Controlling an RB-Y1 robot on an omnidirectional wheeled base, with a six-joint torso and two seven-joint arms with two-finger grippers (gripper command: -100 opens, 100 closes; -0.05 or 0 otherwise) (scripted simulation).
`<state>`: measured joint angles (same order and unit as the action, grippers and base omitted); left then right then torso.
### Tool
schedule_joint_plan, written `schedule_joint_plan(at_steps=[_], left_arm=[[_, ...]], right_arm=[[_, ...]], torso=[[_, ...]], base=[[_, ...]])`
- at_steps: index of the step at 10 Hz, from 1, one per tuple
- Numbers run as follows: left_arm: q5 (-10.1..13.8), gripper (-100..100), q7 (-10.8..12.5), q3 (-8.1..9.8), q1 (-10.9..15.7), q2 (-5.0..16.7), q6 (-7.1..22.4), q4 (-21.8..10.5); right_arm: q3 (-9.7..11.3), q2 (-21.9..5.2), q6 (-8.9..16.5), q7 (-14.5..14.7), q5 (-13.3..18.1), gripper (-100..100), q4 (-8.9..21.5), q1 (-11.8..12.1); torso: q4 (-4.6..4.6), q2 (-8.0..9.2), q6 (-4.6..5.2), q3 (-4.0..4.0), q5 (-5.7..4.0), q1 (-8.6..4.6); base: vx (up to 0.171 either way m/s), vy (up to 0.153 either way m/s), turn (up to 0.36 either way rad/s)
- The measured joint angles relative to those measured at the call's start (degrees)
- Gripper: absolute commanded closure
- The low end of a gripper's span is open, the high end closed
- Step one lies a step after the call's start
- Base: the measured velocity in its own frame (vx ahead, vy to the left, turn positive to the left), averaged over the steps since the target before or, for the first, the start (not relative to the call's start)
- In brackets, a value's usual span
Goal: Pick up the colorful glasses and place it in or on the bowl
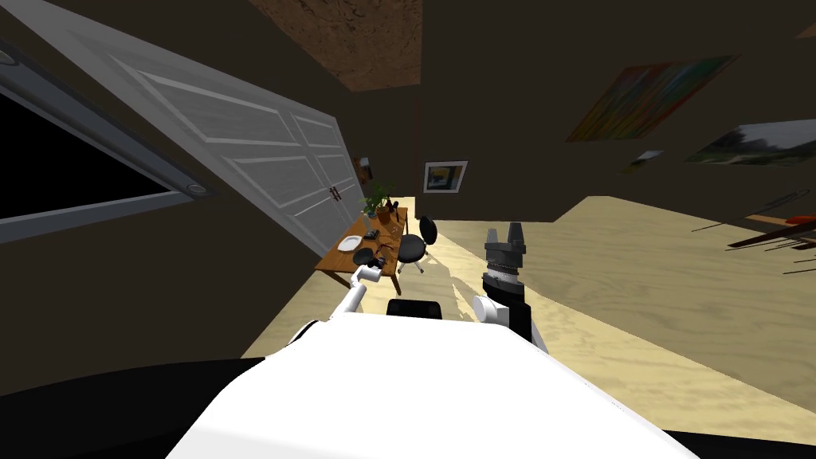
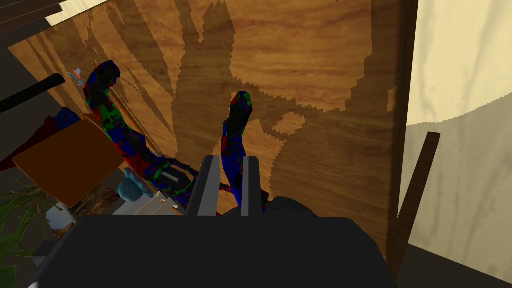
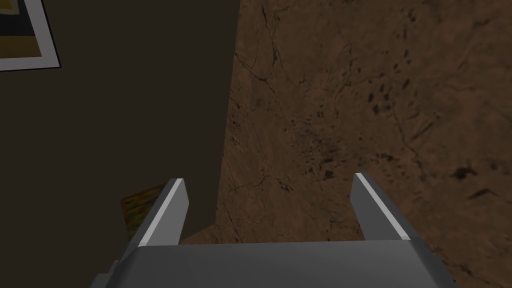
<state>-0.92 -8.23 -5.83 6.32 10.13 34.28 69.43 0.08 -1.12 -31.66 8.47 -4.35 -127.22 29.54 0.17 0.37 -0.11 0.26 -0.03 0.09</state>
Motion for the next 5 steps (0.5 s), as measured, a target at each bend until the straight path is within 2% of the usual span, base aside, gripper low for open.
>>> schedule_joint_plan(at_steps=[1, 3, 5], left_arm=[[-0.01, 100, -0.15, 0.05, 0.08, 0.09, 1.51, 1.73], [0.57, 100, -0.52, 0.33, 1.99, 0.67, 3.74, 2.37], [1.07, 100, -0.91, 0.55, 3.56, 1.19, 6.87, 4.46]], right_arm=[[0.0, 0.0, 0.0, 0.0, 0.0, 0, 0.0, 0.0], [0.0, 0.0, 0.0, 0.0, 0.0, 0, 0.0, 0.0], [0.0, 0.0, 0.0, 0.0, 0.0, 0, 0.0, 0.0]], torso=[[0.01, 0.04, -0.01, 0.02, 0.0, 0.05], [0.02, 0.07, 0.02, 0.05, 0.0, 0.05], [0.05, 0.1, 0.05, 0.08, -0.01, 0.05]], base=[[-0.08, 0.053, -0.056], [-0.083, 0.046, -0.052], [-0.074, 0.053, -0.058]])
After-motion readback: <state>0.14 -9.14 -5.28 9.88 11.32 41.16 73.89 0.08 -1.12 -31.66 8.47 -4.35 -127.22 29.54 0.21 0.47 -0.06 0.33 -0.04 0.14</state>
